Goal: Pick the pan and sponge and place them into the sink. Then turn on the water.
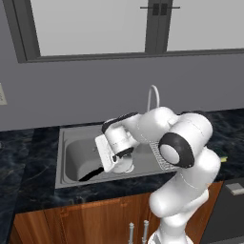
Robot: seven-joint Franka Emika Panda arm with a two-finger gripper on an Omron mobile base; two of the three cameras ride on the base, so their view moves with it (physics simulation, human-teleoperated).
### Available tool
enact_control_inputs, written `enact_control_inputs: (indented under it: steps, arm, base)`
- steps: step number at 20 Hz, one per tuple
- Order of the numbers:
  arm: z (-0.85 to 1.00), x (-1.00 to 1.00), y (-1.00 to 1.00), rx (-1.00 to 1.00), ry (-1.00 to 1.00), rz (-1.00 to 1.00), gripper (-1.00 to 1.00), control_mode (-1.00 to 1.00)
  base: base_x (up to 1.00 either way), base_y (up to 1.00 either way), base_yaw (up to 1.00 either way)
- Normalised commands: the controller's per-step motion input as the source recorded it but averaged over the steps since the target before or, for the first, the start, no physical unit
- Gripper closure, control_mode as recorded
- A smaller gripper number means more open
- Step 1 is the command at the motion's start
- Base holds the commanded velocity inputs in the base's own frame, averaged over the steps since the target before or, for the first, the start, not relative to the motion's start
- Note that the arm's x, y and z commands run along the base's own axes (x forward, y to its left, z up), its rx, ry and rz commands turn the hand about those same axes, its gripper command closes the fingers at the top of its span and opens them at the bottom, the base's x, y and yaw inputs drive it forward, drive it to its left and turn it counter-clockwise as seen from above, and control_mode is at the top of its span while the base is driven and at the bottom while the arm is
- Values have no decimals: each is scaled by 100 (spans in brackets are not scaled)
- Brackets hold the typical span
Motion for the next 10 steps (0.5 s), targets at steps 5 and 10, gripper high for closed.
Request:
enact_control_inputs:
  steps: [5,10]
  arm:
    - [36,-51,-12,5,-3,-4,-100,-100]
    - [40,-51,-7,0,-7,-3,-100,-100]
  base:
    - [0,0,0]
    - [0,0,0]
